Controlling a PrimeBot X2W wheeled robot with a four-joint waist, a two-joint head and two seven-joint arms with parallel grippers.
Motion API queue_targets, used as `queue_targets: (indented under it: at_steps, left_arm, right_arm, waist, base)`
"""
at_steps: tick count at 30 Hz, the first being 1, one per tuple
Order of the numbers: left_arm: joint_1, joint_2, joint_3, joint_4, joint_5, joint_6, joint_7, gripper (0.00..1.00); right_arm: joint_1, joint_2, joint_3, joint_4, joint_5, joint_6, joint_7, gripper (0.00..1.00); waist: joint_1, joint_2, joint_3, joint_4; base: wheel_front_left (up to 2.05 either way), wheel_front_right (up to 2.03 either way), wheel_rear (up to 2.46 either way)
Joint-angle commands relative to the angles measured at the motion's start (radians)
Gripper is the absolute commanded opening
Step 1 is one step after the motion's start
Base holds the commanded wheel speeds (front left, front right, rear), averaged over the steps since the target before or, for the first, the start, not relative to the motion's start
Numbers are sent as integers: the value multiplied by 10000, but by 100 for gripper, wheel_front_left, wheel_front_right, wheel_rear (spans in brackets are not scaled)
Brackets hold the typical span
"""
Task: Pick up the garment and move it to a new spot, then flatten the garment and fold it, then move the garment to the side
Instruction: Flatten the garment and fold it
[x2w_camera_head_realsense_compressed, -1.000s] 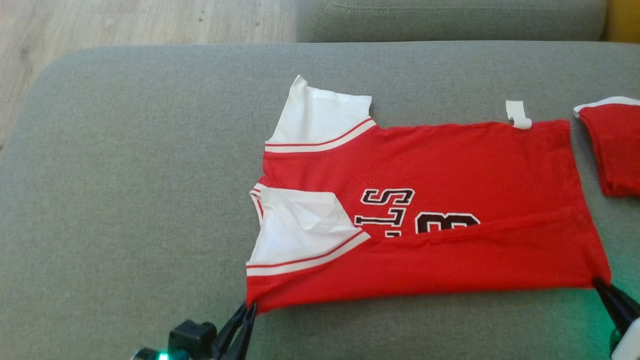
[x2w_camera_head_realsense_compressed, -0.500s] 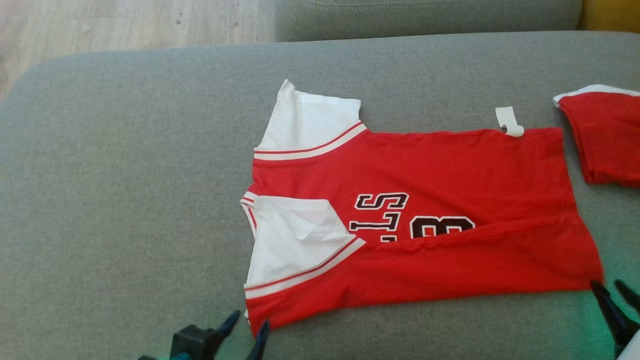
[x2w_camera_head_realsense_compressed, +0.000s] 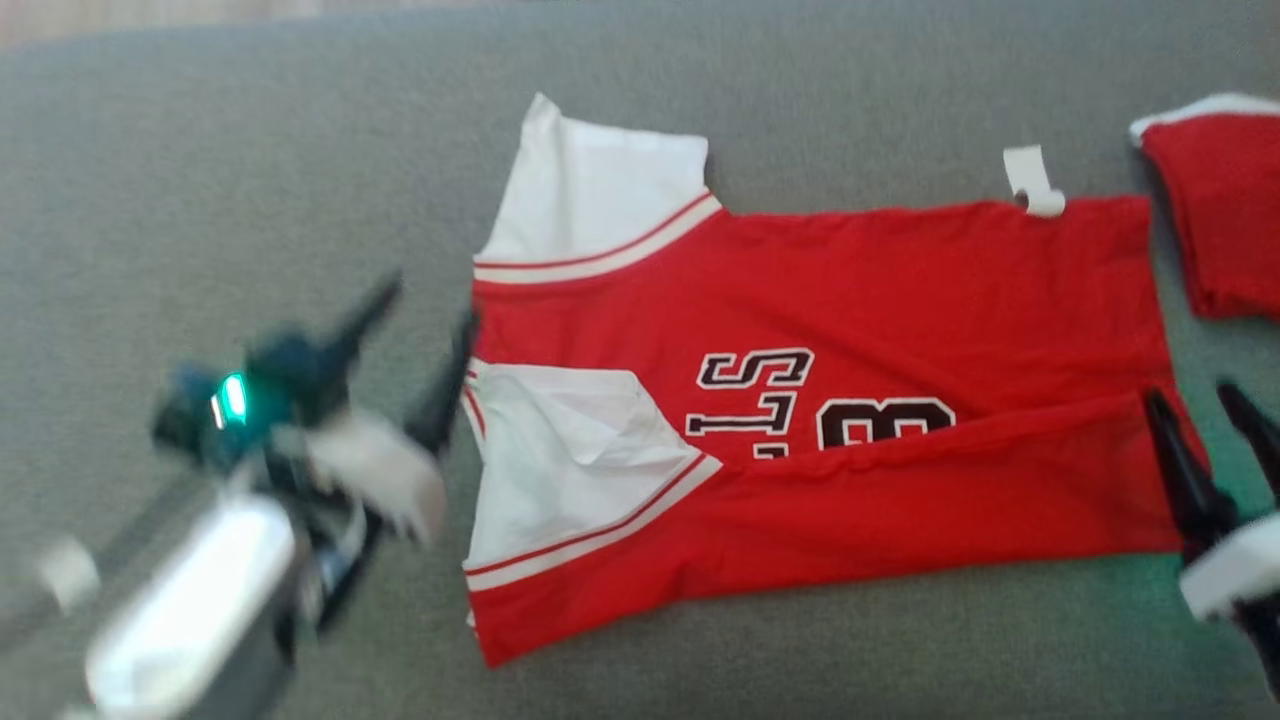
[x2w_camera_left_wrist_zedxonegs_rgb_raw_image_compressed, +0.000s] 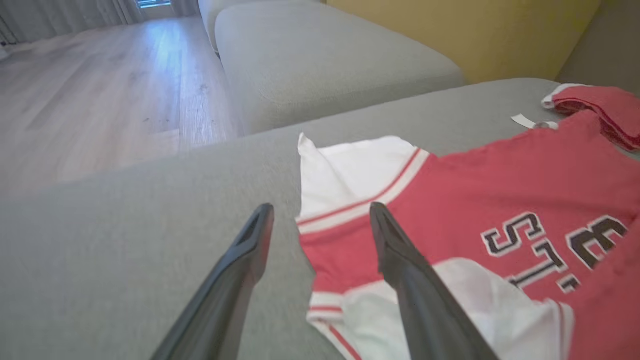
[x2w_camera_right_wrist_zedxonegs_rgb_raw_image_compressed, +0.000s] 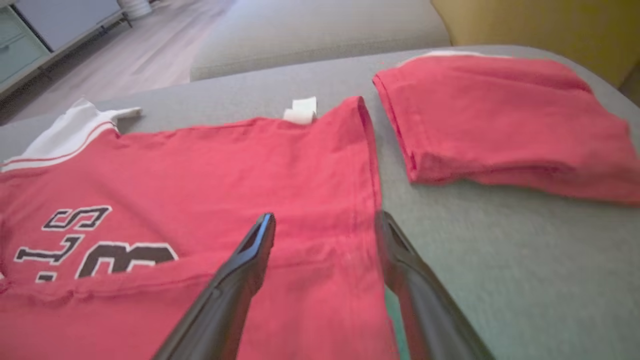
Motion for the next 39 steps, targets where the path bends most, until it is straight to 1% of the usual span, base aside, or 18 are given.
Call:
queue_targets:
  at_steps: [1, 5, 7, 9, 12, 18, 23, 32, 37, 38, 39]
  left_arm:
    - [-1317, 241, 565, 159, -84, -410, 216, 100]
    - [-3381, 76, 630, 1354, -601, -1564, 1023, 100]
    - [-4324, 76, 630, 2057, -909, -2072, 1708, 100]
    - [-5171, 140, 632, 2646, -1166, -2396, 2382, 100]
    - [-6214, 249, 496, 3341, -1464, -2694, 3308, 100]
    - [-7397, 472, 86, 4099, -1956, -2904, 4524, 100]
    - [-7854, 696, -227, 4363, -2018, -2935, 4921, 100]
    - [-8299, 1036, -764, 4848, -1933, -2949, 5145, 100]
    - [-8399, 1087, -884, 4973, -2049, -2951, 5110, 100]
    - [-8419, 1085, -899, 4986, -2073, -2951, 5085, 92]
    - [-8462, 1070, -921, 4991, -2111, -2951, 4980, 26]
  right_arm:
    - [-543, -250, 269, -393, -134, -7, -94, 100]
    - [-1177, -252, 504, -508, -173, -7, -115, 100]
    - [-1448, -277, 633, -561, -172, -7, -116, 100]
    - [-1715, -312, 734, -583, -234, -7, -112, 100]
    - [-1972, -311, 827, -588, -283, -7, -187, 100]
    - [-2146, -174, 978, -517, -283, -7, -339, 100]
    - [-2263, -79, 1080, -436, -228, -7, -399, 100]
    - [-2332, 56, 1226, -262, -178, -7, -530, 100]
    - [-2333, 73, 1207, -204, -157, -7, -505, 100]
    - [-2335, 74, 1187, -202, -156, -7, -503, 100]
    - [-2330, 73, 1157, -198, -163, -7, -489, 100]
  waist:
    - [-2, 0, 648, -301]
    - [-2, 0, 1301, -554]
    - [-2, 0, 1609, -749]
    - [-2, 0, 1891, -993]
    - [-2, 0, 2211, -1269]
    - [-2, 0, 2569, -1745]
    - [-2, 0, 2707, -1975]
    - [-2, 0, 2811, -2204]
    - [-2, 0, 2829, -2222]
    - [-2, 0, 2830, -2216]
    - [-2, 0, 2832, -2195]
  base:
    - [0, 0, 0]
    - [0, 0, 0]
    - [0, 0, 0]
    - [0, 0, 0]
    - [0, 0, 0]
    - [0, 0, 0]
    - [0, 0, 0]
    - [0, 0, 0]
    - [0, 0, 0]
    - [0, 0, 0]
    - [0, 0, 0]
